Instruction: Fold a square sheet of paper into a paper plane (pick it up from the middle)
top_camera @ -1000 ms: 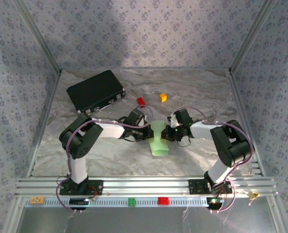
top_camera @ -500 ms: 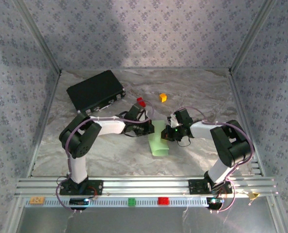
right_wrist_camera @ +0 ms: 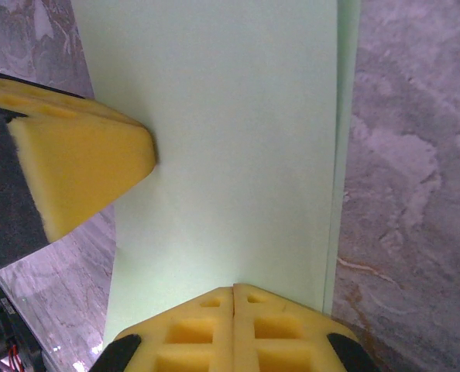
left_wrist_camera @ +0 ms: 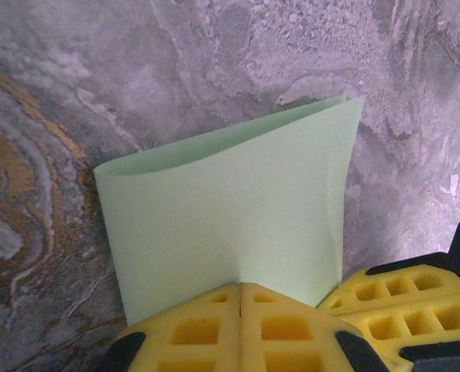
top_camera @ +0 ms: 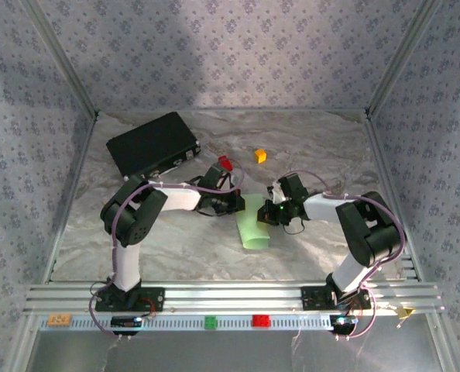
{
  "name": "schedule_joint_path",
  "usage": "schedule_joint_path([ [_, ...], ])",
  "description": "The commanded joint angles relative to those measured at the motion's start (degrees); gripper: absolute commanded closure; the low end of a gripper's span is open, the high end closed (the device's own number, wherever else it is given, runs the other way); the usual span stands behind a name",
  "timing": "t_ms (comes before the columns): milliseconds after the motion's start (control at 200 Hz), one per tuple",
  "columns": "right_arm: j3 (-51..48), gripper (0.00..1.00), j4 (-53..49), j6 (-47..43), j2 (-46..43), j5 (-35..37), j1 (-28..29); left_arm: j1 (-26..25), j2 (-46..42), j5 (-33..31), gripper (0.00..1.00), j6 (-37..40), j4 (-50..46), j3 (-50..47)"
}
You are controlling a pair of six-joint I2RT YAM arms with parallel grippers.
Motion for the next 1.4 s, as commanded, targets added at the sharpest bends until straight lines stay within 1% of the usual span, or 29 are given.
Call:
schedule_joint_path([
  [0, -1.70, 1.00, -7.03, -0.76, 1.87, 5.81, -0.01, 0.78, -0.50, 0.21, 1.00, 1.72, -2.99, 1.59],
  [105, -1.71, 1.00, -7.02, -0.76, 1.74, 5.89, -0.02, 1.08, -0.67, 1.73, 1.00, 2.22, -2.63, 2.24],
  [220, -1.74, 1.00, -6.89, -0.76, 2.08, 5.84, -0.01, 1.79, 1.34, 2.42, 1.00, 2.62, -2.73, 2.83],
  [365, -1.70, 1.00, -6.92, -0.85, 2.36, 5.79, -0.04, 3.62, 3.15, 3.28, 1.00, -0.13, 2.23, 0.81],
  [615, -1.69, 1.00, -7.22, -1.10, 2.42, 5.88, -0.02, 5.42, 2.83, -1.99, 1.00, -2.37, -1.08, 1.50],
  [845, -1.70, 1.00, -7.53, -1.51, 2.52, 5.80, -0.10, 6.49, 2.64, -3.82, 1.00, -3.92, -2.19, 3.21],
  [1094, -1.72, 1.00, -7.49, -1.68, 2.48, 5.69, -0.24, 7.02, 3.22, -7.14, 1.00, -5.25, -6.76, 6.30],
  [1239, -1.70, 1.00, -7.53, -1.73, 2.35, 5.44, -0.25, 6.97, 3.55, -6.80, 1.00, -5.16, -7.75, 7.48],
  [1394, -1.78, 1.00, -7.50, -1.65, 2.35, 5.49, -0.19, 6.46, 0.94, -6.57, 1.00, -4.82, -7.04, 7.32],
])
